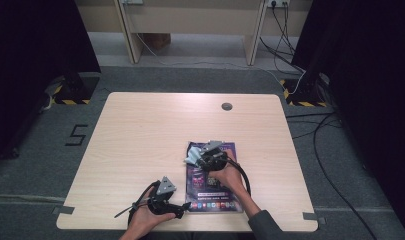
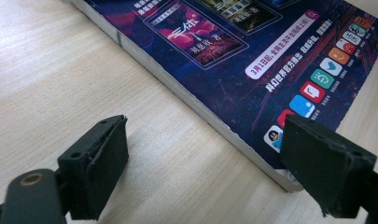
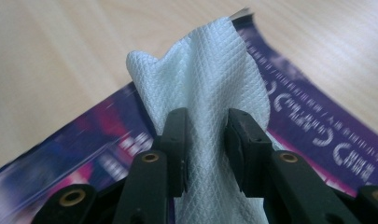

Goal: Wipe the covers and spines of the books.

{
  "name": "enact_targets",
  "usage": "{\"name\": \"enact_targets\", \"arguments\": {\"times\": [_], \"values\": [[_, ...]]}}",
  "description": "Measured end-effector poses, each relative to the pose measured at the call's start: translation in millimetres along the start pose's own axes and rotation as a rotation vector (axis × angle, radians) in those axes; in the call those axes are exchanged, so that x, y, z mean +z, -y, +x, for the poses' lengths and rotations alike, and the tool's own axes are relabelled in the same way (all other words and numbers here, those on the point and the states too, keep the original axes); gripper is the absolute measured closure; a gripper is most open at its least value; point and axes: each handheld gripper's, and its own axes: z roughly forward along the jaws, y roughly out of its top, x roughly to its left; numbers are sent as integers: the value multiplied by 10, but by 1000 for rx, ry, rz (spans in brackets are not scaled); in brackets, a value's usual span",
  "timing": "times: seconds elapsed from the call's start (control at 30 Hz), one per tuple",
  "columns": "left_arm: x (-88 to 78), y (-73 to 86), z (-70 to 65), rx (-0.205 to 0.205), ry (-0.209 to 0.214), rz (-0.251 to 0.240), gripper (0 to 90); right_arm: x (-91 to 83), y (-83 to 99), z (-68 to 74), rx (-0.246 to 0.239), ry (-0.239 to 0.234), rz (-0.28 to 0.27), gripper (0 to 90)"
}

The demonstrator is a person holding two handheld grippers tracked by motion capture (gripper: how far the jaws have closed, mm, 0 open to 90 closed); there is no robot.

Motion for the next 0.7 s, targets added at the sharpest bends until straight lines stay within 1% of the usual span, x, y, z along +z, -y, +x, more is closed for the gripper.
{"name": "enact_targets", "arguments": {"times": [0.07,0.13,0.17,0.23,0.3,0.33,0.4,0.47,0.53,0.6,0.63,0.7], "values": [[1,-4,2,2,1,3,145,-57,62,48,-16,-19,-5,693],[0,-1,1,-1,2,0,143,-122,104,78,-28,-32,13,692],[1,-2,1,0,1,0,144,-149,131,90,-39,-33,13,692],[1,-3,1,-4,2,0,143,-196,185,88,-37,-42,12,691],[-3,-6,-4,-11,1,1,146,-228,220,41,-22,-45,14,686],[-5,-10,1,-10,5,3,152,-246,235,14,-15,-39,19,684],[-11,-13,13,-12,14,8,155,-279,268,-58,-4,-11,25,682],[-17,-13,16,-15,14,10,155,-320,314,-162,16,32,29,681],[-20,-11,14,-16,11,11,155,-381,383,-286,41,84,35,681],[-19,-11,13,-16,11,11,155,-447,462,-419,79,119,39,680],[-19,-10,11,-16,10,11,154,-476,504,-473,110,132,36,680],[-18,-9,10,-15,9,11,154,-523,580,-555,168,132,21,680]]}}
